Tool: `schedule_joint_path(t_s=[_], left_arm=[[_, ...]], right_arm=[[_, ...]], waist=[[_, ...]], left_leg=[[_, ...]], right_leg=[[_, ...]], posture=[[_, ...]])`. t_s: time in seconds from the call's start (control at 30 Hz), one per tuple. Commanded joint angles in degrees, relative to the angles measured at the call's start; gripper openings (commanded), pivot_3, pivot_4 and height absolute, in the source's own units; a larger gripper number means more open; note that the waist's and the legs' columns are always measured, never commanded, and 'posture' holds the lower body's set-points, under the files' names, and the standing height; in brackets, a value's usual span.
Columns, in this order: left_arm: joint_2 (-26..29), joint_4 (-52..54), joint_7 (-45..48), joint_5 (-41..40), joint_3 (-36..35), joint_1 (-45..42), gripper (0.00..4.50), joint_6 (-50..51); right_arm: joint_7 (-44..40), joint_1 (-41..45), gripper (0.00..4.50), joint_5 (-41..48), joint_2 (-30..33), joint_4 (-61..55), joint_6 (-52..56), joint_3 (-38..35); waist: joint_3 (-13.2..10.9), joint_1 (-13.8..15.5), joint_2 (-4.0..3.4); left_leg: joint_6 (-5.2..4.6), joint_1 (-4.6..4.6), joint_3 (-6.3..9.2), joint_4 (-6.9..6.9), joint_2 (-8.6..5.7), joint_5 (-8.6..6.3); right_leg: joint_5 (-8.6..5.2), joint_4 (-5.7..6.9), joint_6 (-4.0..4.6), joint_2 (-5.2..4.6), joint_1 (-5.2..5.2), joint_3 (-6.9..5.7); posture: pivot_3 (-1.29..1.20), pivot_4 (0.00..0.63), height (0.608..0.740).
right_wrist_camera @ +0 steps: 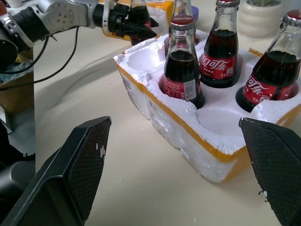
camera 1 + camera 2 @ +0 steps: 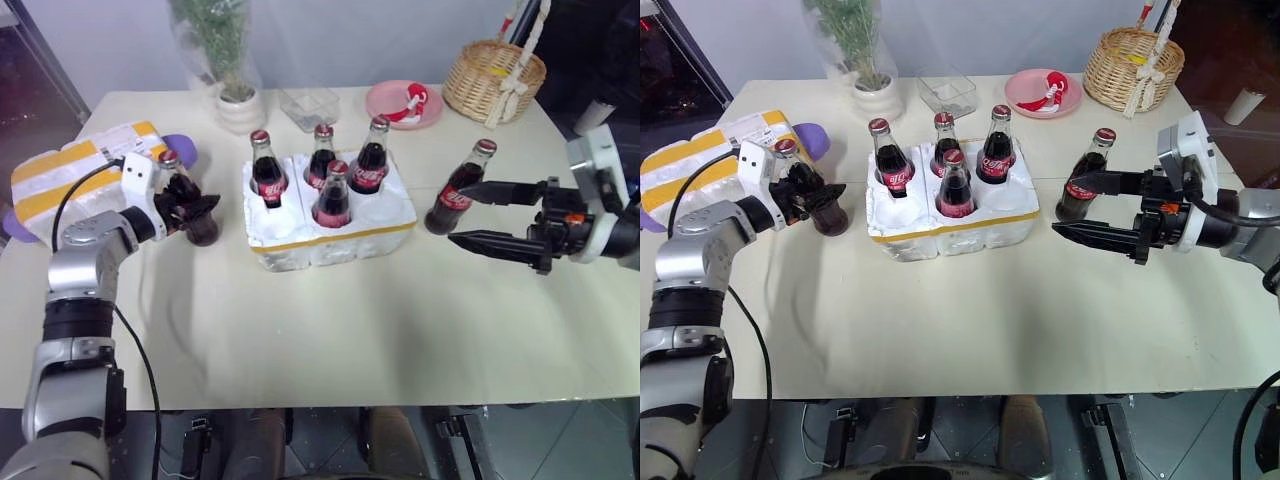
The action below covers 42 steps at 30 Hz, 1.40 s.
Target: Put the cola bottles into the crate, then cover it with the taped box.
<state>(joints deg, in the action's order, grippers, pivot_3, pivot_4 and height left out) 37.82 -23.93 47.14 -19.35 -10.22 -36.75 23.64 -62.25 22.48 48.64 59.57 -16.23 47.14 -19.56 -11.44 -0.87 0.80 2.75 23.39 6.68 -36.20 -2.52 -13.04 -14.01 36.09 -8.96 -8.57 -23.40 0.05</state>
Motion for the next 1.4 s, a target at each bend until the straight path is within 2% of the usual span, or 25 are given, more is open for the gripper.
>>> schedule_joint_path(t_s=[0.03, 0.17, 0.23, 0.33, 0.43, 0.53, 0.7, 0.87, 1.1, 1.27, 1.4], left_arm=[[3.4, 8.4, 4.5, -6.0, -3.2, -1.6, 2.69, 5.3], [8.2, 18.4, 12.4, -17.4, -6.1, -2.7, 2.69, 17.4], [9.5, 20.4, 14.2, -22.0, -6.9, -6.1, 2.69, 21.7], [6.8, 18.8, 11.8, -26.0, -6.6, -14.3, 2.69, 26.0], [3.8, 18.2, 10.9, -27.2, -5.1, -18.0, 2.69, 27.3], [-0.4, 18.3, 12.0, -21.8, 2.1, -17.8, 2.69, 22.0], [-2.9, 14.2, 15.9, -13.1, 10.2, -15.7, 2.69, 12.1], [-2.4, 10.7, 18.1, -10.2, 10.9, -16.5, 2.69, 8.2], [0.4, 10.7, 21.6, -9.8, 10.2, -16.1, 2.69, 8.5], [-1.3, 10.6, 22.1, -7.8, 12.5, -15.7, 2.69, 7.4], [-3.2, 8.9, 21.3, -2.9, 15.8, -13.3, 2.69, 3.1]], right_arm=[[0.8, 0.2, 4.5, 0.7, -0.1, -1.5, -1.0, -2.2], [1.3, -0.3, 4.5, 0.4, -0.6, -1.7, -1.5, -1.7], [1.6, -0.3, 4.5, 0.3, -0.8, -1.7, -1.7, -1.4], [2.0, -0.6, 4.5, 0.4, -0.9, -1.8, -1.8, -1.5], [2.5, -0.8, 4.5, 0.5, -1.0, -2.1, -1.8, -1.6], [3.6, -1.6, 4.5, 0.8, -1.3, -2.9, -1.7, -2.4], [5.4, -4.0, 4.5, 1.7, -1.3, -4.6, -0.9, -4.7], [7.1, -7.8, 4.5, 2.4, -1.7, -6.6, -0.7, -7.2], [9.1, -9.2, 4.5, 2.8, -2.7, -7.0, -0.8, -7.9], [9.4, -8.5, 4.5, 1.9, -2.8, -6.3, -1.4, -6.7], [10.2, -7.9, 4.5, -0.1, -2.9, -5.6, -2.5, -5.2]], waist=[[0.0, 0.0, 0.05], [-0.1, 0.1, 0.13], [-0.1, 0.2, 0.14], [-0.1, 0.6, 0.14], [-0.1, 0.2, 0.13], [-0.1, 0.0, 0.09], [-0.1, -0.2, 0.12], [0.0, 0.2, 0.08], [-0.1, -0.1, 0.08], [-0.1, 0.0, 0.08], [-0.1, 0.1, 0.08]], left_leg=[[0.0, 0.01, 0.0, 0.0, 0.0, 0.0], [0.0, 0.11, 0.02, -0.02, 0.01, 0.0], [0.0, 0.12, 0.02, 0.0, 0.01, 0.0], [0.0, 0.12, 0.08, -0.06, 0.0, 0.0], [0.01, 0.06, 0.06, -0.1, -0.05, 0.0], [0.0, -0.03, 0.06, -0.02, -0.02, 0.01], [0.01, 0.03, 0.02, -0.01, -0.02, 0.01], [0.0, 0.03, 0.02, -0.05, -0.01, 0.01], [0.0, 0.0, 0.02, -0.04, 0.01, 0.01], [0.0, 0.04, 0.02, -0.04, 0.0, 0.01], [0.0, 0.04, 0.02, -0.05, 0.0, 0.01]], right_leg=[[0.0, 0.0, 0.0, 0.0, -0.02, 0.0], [0.0, 0.0, 0.0, 0.0, -0.06, -0.01], [-0.01, -0.02, 0.0, 0.0, -0.08, -0.01], [-0.01, -0.01, -0.01, 0.0, -0.01, -0.08], [0.01, -0.05, -0.06, -0.04, 0.1, -0.07], [0.01, -0.01, -0.06, -0.01, 0.09, -0.07], [0.01, -0.02, -0.05, 0.0, 0.0, -0.03], [0.02, -0.02, -0.04, 0.0, 0.04, -0.03], [0.01, 0.01, -0.04, 0.02, 0.02, -0.02], [0.01, -0.03, -0.05, 0.0, 0.03, -0.03], [0.02, -0.02, -0.05, 0.0, 0.04, -0.03]], posture=[[0.0, 0.15, 0.737], [0.0, 0.15, 0.737], [0.0, 0.15, 0.737], [0.0, 0.15, 0.737], [0.0, 0.15, 0.737], [0.0, 0.15, 0.737], [0.0, 0.15, 0.737], [0.0, 0.15, 0.737], [0.0, 0.15, 0.737], [0.0, 0.15, 0.737], [0.0, 0.15, 0.737]])
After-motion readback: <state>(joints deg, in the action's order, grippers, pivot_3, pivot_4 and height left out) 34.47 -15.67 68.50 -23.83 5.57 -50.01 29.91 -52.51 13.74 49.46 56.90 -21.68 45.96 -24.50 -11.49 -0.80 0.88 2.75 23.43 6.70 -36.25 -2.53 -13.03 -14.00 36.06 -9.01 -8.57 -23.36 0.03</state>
